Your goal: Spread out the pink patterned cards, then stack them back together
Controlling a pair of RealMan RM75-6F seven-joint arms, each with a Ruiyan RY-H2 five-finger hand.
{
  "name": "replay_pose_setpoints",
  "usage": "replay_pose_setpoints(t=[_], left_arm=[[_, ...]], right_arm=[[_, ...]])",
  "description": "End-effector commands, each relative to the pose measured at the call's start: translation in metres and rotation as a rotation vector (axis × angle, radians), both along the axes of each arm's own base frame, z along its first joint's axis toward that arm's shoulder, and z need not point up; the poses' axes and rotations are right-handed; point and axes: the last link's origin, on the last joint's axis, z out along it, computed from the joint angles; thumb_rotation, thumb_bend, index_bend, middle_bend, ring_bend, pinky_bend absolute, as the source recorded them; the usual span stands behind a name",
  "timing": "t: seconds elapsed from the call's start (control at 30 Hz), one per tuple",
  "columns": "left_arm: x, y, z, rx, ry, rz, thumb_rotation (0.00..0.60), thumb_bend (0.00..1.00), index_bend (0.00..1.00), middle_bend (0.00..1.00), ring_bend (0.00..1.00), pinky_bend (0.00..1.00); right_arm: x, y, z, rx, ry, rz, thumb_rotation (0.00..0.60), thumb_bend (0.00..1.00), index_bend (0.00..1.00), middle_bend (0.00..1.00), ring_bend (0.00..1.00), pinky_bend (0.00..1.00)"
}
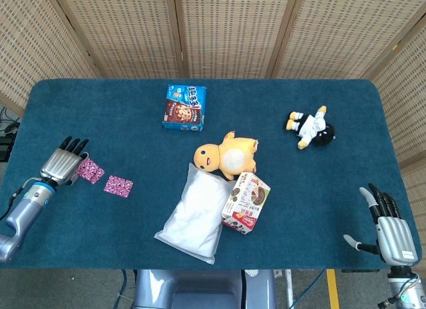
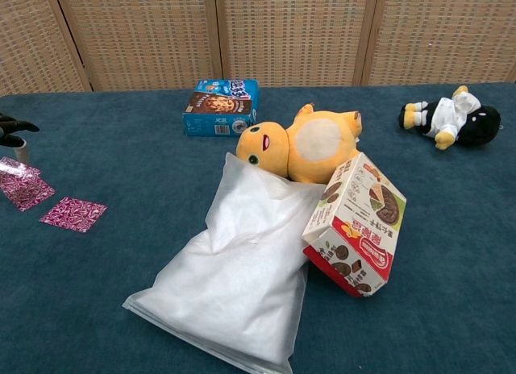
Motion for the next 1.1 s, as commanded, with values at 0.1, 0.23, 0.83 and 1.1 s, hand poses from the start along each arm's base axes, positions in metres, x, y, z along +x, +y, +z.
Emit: replay_pose_setpoints(t=[0.1, 0.23, 0.83, 1.1], left_arm=[[-0.002, -0.001, -0.005, -0.012, 0.010, -0.007, 0.600, 0.35, 0.66, 0.00, 0.00, 0.00], [-0.004, 0.000, -0.008, -0.020, 0.019, -0.008, 0.600, 0.35, 0.66, 0.00, 0.00, 0.00], [-0.002, 0.007, -0.016, -0.028, 0.075, -0.083, 0.600, 0.34, 0.65, 0.00, 0.00, 0.00], [-0.004, 0.007, -0.019, -0.035, 0.061, -0.103, 0.600, 0.33, 0.63, 0.00, 0.00, 0.00]], right_arm=[[0.000, 0.000, -0.001, 0.001, 0.003, -0.001, 0.600, 0.11, 0.04, 0.00, 0.00, 0.00], [0.000, 0.000, -0.001, 0.001, 0.005, -0.004, 0.600, 0.11, 0.04, 0.00, 0.00, 0.00], [-0.001, 0.000, -0.002, 0.000, 0.009, -0.005, 0.600, 0.10, 0.04, 0.00, 0.00, 0.00], [-0.001, -0.001, -0.003, 0.004, 0.015, -0.007, 0.600, 0.11, 0.04, 0.00, 0.00, 0.00]])
